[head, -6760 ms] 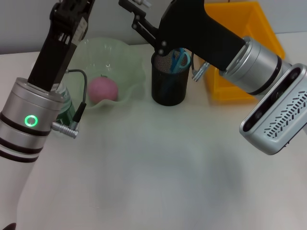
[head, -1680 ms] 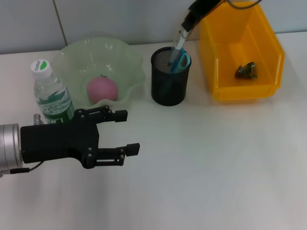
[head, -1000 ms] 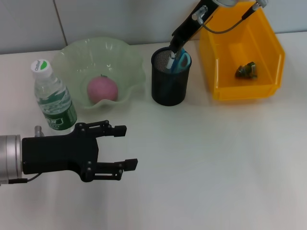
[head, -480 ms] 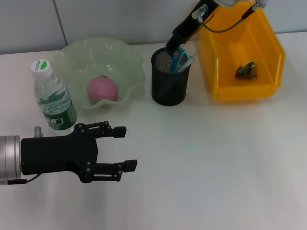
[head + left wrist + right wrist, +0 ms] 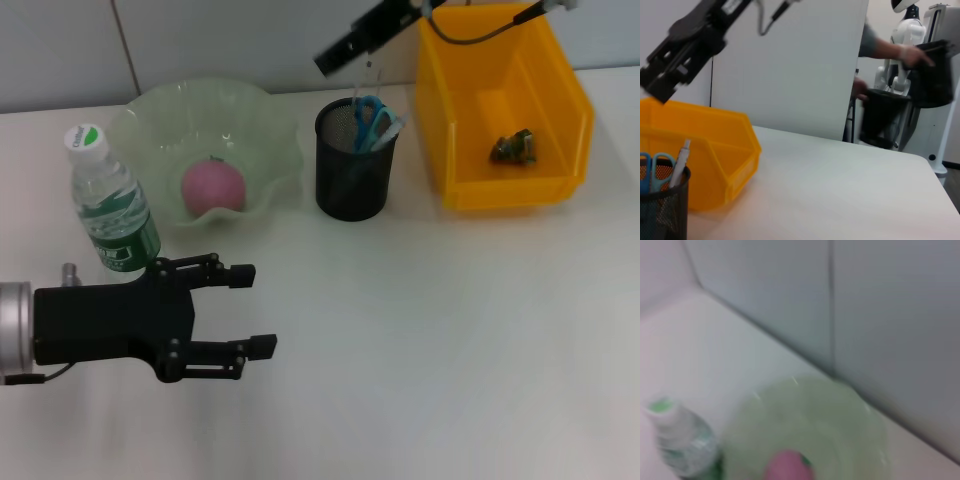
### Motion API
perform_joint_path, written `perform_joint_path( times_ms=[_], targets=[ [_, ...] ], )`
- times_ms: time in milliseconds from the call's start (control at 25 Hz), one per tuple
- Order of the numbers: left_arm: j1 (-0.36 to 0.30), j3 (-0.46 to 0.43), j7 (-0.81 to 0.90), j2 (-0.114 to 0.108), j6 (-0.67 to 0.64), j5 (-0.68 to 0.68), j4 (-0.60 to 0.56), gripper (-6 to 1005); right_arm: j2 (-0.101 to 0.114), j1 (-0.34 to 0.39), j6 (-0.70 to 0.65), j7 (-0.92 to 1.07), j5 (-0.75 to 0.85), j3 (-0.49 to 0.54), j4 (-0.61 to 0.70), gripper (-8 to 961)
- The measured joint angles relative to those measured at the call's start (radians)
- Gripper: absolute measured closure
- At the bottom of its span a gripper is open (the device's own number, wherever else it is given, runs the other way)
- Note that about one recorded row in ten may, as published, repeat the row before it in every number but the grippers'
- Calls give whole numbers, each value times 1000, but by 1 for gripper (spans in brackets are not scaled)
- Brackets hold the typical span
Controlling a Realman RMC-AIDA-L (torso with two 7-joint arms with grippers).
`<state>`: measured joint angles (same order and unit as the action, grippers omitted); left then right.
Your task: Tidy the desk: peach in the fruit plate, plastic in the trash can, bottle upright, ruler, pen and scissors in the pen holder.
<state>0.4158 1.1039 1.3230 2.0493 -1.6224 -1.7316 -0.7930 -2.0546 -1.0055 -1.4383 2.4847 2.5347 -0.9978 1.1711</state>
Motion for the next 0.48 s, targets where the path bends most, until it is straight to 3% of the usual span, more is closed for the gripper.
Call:
perform_joint_path(
  times_ms=[80, 240, 360, 480],
  targets=[
    [0, -9, 2, -10, -13, 0, 0, 167, -19, 116, -14, -26, -118, -17, 137, 230],
    [-1, -12, 2, -20, -17, 1, 0, 167, -23, 338, -8, -115, -398, -64, 270, 203],
    [-4, -33, -4, -34, -23, -1, 2, 167, -25, 466, -13, -255, -585, -75, 262, 203],
    [3, -48, -3, -53, -34, -3, 19, 167, -25, 580, -21, -452, -784, -89, 164, 203]
  ],
)
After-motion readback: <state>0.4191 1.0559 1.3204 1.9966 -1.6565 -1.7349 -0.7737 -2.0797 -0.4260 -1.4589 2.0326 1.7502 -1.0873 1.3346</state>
